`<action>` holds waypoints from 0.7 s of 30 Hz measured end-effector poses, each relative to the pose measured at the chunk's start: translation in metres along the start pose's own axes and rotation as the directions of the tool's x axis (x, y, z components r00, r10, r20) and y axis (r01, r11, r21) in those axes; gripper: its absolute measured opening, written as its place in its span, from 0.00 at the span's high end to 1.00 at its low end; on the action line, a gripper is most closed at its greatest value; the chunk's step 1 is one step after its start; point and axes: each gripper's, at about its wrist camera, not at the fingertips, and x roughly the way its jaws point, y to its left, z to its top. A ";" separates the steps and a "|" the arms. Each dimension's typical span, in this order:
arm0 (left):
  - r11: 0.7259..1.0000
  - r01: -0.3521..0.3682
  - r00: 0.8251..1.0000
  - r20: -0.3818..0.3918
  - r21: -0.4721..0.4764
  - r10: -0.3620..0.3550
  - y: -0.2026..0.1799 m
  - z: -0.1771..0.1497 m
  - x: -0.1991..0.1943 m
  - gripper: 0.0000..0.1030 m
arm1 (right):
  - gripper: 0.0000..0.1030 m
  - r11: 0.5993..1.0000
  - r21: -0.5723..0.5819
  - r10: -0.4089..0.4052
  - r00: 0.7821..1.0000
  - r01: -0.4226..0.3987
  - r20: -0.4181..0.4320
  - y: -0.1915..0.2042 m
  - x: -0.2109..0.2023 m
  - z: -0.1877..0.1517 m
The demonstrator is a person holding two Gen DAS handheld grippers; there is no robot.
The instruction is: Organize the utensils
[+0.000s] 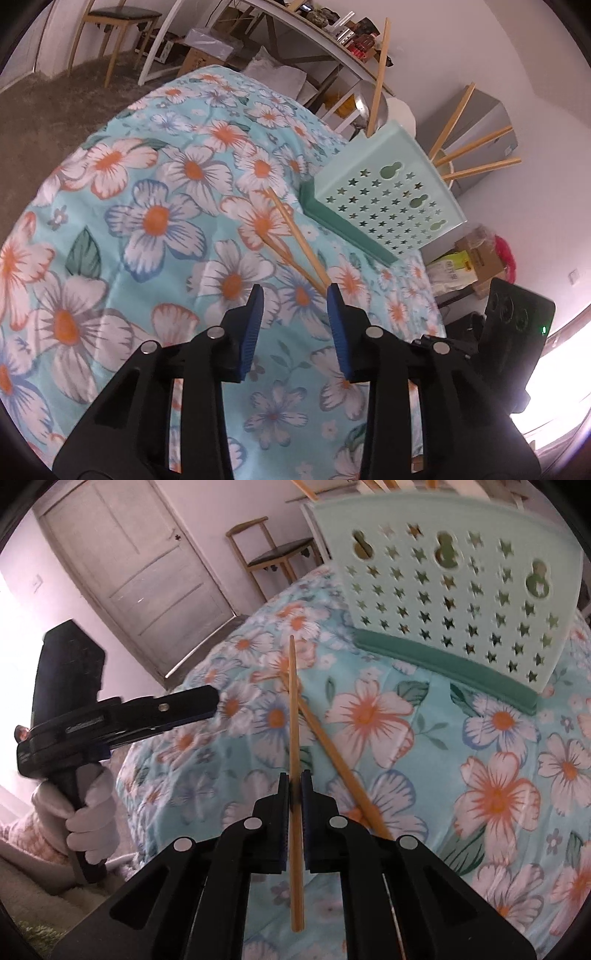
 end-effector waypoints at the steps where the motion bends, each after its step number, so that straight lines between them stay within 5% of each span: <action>1: 1.000 0.019 1.000 -0.003 -0.015 -0.019 0.001 0.000 0.000 0.68 | 0.94 1.000 -0.016 0.002 1.000 -0.002 -0.003 0.003 -0.003 -0.001; 9: 0.994 0.040 0.997 -0.055 -0.101 -0.045 0.012 -0.003 0.009 0.66 | 0.93 0.990 -0.142 0.014 0.996 -0.026 -0.084 0.032 0.012 -0.020; 15: 0.995 0.000 0.997 -0.082 -0.104 -0.009 0.018 -0.005 0.015 0.66 | 0.93 0.993 -0.110 0.026 0.999 -0.028 -0.022 0.025 -0.003 -0.012; 21: 0.994 -0.010 0.996 -0.088 -0.108 0.000 0.022 -0.008 0.018 0.66 | 0.92 0.993 -0.024 -0.120 0.993 0.119 -0.005 -0.008 -0.008 -0.004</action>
